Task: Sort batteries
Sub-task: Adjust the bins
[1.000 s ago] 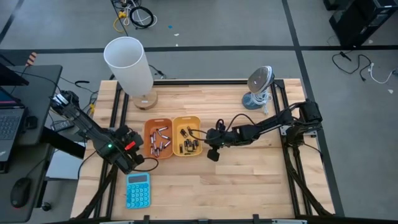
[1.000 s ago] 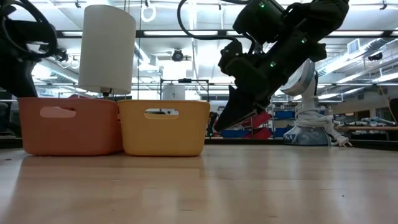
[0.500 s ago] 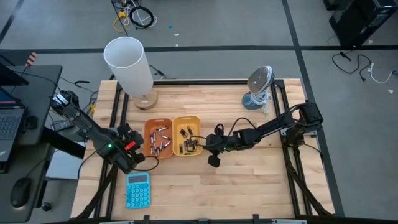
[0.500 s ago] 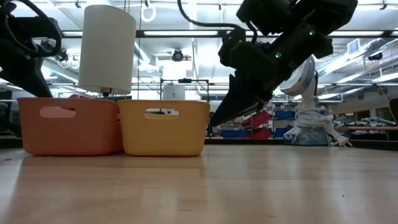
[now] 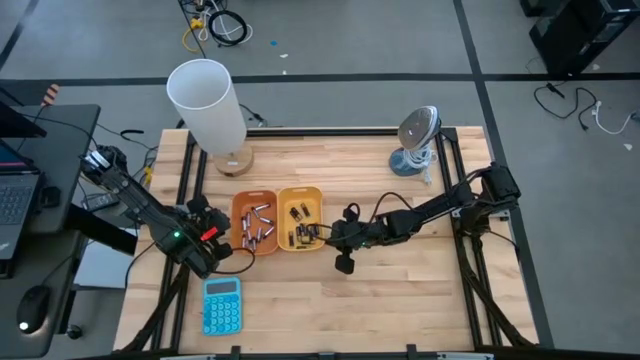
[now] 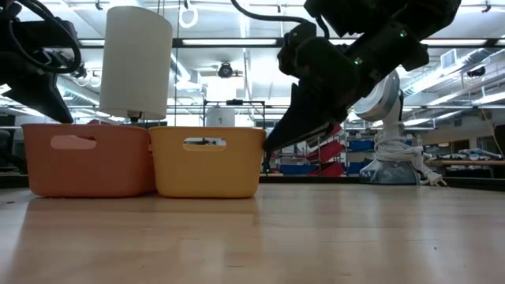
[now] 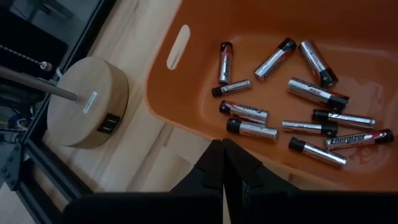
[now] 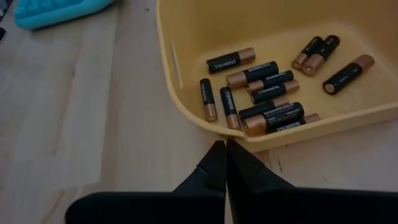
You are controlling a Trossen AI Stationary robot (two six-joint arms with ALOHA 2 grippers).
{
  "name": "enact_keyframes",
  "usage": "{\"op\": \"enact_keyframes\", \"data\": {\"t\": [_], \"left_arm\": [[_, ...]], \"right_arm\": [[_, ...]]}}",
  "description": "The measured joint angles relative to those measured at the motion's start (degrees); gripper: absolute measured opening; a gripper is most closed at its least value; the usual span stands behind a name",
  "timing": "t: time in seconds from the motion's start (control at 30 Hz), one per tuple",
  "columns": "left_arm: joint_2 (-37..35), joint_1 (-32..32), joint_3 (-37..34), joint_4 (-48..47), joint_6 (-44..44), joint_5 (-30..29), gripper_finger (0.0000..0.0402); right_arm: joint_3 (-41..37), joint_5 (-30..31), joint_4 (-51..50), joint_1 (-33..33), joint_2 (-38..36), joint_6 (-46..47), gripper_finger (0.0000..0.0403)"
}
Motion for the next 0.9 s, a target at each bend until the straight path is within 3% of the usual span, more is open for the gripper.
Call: {"op": "enact_keyframes", "data": {"t": [0.5, 0.73, 0.9], "left_arm": [[0.0, 0.0, 0.0, -4.4, 0.6, -3.0, 0.0], [-0.2, -0.5, 0.0, -3.0, 2.0, 5.0, 0.0], [-0.2, -0.5, 0.0, 3.2, 3.3, 5.0, 0.0]], "right_arm": [[0.0, 0.0, 0.5, -0.1, 0.0, -1.0, 0.0], [0.0, 0.0, 0.4, -0.1, 0.0, -1.0, 0.0], [0.0, 0.0, 0.4, -0.1, 0.0, -1.6, 0.0]]}}
